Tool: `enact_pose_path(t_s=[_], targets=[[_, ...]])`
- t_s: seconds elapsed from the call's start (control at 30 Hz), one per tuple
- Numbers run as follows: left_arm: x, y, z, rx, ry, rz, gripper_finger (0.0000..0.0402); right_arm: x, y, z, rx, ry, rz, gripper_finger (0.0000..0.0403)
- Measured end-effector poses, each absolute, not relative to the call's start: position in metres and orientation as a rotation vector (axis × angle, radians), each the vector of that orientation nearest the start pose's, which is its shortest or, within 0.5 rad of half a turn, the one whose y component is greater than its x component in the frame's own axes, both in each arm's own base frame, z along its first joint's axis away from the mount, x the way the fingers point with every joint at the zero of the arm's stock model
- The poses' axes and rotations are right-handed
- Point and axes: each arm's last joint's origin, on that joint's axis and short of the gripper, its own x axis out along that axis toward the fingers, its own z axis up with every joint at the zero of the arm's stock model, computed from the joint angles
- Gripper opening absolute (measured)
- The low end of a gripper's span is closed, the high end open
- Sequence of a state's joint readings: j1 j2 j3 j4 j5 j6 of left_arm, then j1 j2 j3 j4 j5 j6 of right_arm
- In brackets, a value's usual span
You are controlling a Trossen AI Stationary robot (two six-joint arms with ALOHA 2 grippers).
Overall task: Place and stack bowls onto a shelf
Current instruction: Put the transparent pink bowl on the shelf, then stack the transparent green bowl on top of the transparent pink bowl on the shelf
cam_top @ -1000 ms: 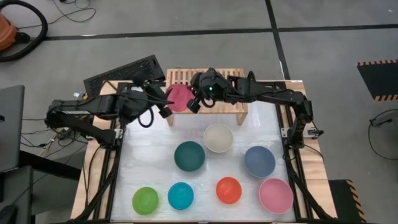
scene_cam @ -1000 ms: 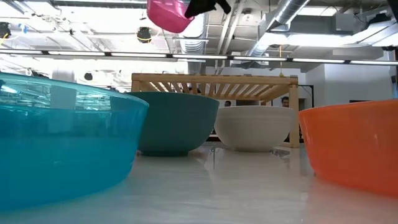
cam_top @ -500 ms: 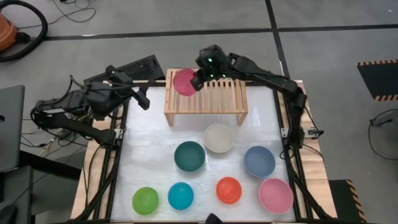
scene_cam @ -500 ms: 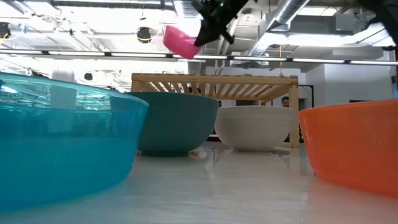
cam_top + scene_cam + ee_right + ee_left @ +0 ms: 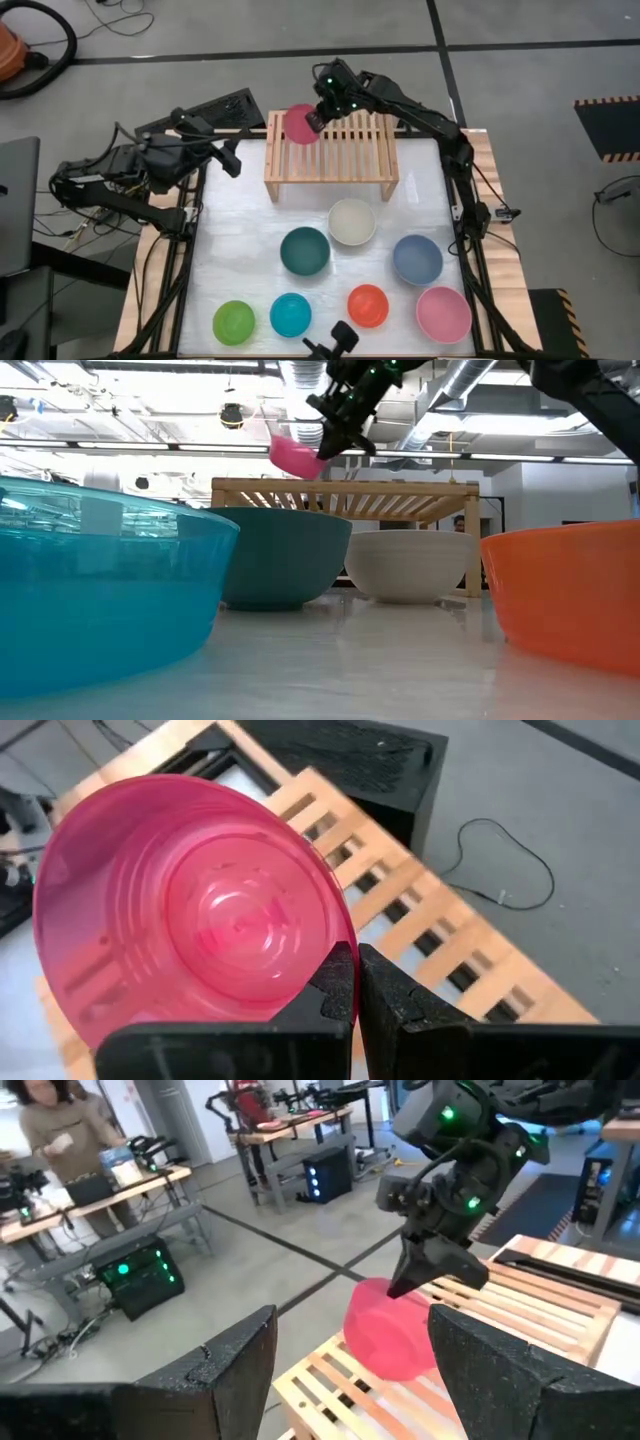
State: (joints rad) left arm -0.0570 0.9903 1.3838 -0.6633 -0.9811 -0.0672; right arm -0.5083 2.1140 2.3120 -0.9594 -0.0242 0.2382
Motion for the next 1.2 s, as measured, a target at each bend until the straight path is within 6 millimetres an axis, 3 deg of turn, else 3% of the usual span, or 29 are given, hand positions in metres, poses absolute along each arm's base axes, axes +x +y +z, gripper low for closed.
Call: enact_pose_path(t_s=[0.17, 0.43, 0.57, 0.83, 1.07, 1.2], targets=[[0.164, 0.015, 0.448, 0.055, 0.218, 0.925, 0.0247, 0.401, -0.216, 0.369, 0.417, 0.692, -0.531, 0.0024], [0.17, 0.014, 0.442, 0.041, 0.256, 0.919, 0.0247, 0.428, -0.211, 0.334, 0.409, 0.756, -0.513, 0.0024], [0.172, 0.014, 0.441, 0.028, 0.254, 0.92, 0.0247, 0.433, -0.209, 0.329, 0.412, 0.759, -0.507, 0.0024], [0.172, 0.014, 0.441, 0.03, 0.25, 0.935, 0.0247, 0.434, -0.212, 0.329, 0.37, 0.752, -0.511, 0.0093], [0.173, 0.013, 0.44, 0.012, 0.255, 0.89, 0.0248, 0.426, -0.211, 0.343, 0.328, 0.745, -0.478, 0.0193], [0.174, 0.009, 0.432, -0.035, 0.352, 0.697, 0.0251, 0.401, -0.206, 0.385, 0.334, 0.661, -0.476, 0.0239]])
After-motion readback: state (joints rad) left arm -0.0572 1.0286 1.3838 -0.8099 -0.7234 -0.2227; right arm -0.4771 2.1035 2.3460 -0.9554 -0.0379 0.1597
